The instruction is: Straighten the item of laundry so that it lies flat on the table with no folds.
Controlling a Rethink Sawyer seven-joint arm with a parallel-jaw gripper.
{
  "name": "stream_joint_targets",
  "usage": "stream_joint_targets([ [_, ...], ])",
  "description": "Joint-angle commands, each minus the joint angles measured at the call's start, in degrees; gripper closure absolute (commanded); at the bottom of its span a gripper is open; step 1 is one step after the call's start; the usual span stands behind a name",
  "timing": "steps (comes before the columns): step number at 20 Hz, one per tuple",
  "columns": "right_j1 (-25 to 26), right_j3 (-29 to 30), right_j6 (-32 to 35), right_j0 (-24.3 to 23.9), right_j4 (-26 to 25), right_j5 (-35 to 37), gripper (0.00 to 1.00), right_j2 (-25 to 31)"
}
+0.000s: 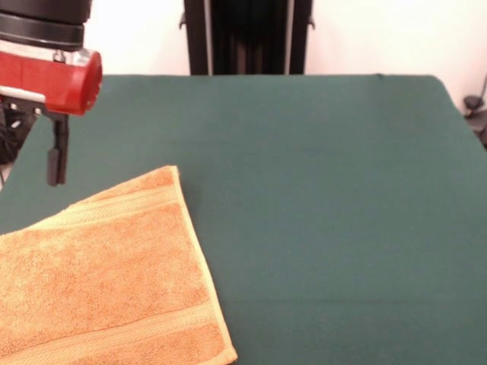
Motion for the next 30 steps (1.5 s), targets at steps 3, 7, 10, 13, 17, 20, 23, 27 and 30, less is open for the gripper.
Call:
stream_joint_targets([
  [3, 3.78, 12.2, 4.42, 1.15, -0.69, -5.52, 0.0, 7.23],
  [7, 5.31, 11.83, 4.53, 1.87, -0.87, -5.59, 0.0, 6.86],
  [10, 6.67, 11.38, 4.55, 2.24, -1.1, -6.38, 0.0, 6.91],
  [13, 7.65, 11.24, 5.42, 2.66, -0.78, -7.27, 0.0, 6.96],
  [17, 8.72, 10.6, 7.53, 4.33, -0.38, -8.22, 0.0, 5.91],
  [20, 9.55, 10.24, 8.84, 5.73, -0.49, -9.44, 0.0, 4.98],
  [23, 10.7, 10.05, 9.8, 6.97, -0.77, -11.26, 0.0, 4.15],
  [27, 11.95, 9.83, 11.2, 8.44, -0.22, -12.07, 0.0, 3.04],
  [30, 12.21, 10.3, 11.6, 8.86, 0.55, -12.53, 0.0, 3.22],
])
